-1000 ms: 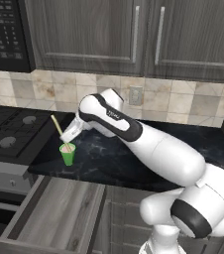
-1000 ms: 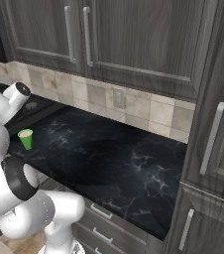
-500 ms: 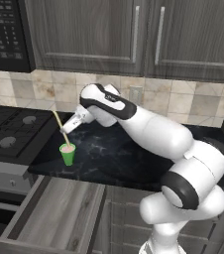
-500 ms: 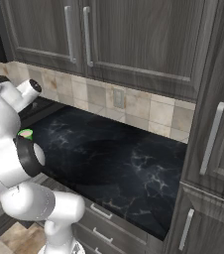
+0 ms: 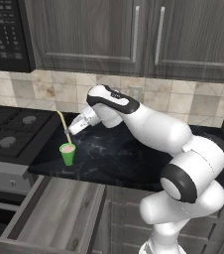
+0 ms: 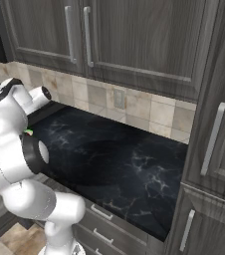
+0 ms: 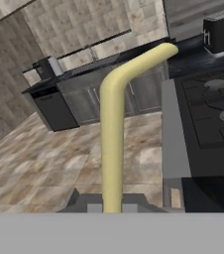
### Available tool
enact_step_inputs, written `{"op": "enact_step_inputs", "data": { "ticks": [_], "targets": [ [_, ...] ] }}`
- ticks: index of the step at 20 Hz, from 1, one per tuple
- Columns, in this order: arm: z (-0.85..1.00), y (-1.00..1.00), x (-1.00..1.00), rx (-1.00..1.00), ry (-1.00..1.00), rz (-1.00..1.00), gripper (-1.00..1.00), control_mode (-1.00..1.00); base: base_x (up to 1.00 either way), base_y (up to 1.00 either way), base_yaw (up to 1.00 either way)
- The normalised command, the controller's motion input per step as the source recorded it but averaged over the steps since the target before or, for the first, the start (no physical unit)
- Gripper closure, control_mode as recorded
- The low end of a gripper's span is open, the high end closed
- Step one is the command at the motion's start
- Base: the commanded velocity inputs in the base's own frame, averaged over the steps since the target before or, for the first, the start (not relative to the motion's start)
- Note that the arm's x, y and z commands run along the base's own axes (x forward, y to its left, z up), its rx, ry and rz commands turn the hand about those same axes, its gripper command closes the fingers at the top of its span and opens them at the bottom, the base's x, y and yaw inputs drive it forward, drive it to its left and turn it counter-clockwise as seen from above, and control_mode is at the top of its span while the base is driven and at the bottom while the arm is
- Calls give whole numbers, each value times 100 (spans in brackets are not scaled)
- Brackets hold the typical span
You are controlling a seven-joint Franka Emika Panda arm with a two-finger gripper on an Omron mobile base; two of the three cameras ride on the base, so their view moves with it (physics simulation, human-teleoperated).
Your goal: Pick up the straw from the left drawer and put it inside the smoothie cup.
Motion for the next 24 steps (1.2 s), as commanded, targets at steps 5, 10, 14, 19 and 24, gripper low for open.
{"op": "enact_step_inputs", "data": {
  "ticks": [5,10,14,19,24],
  "targets": [
    [0,-5,13,0,0,1,100,-100,0,0,0],
    [-6,-8,13,0,0,3,100,-100,0,0,0],
    [-17,-1,11,0,0,2,100,-100,0,0,0],
    [-21,-2,16,0,-2,0,100,-100,0,0,0],
    [-21,-5,19,0,-2,0,100,-100,0,0,0]
  ]
}}
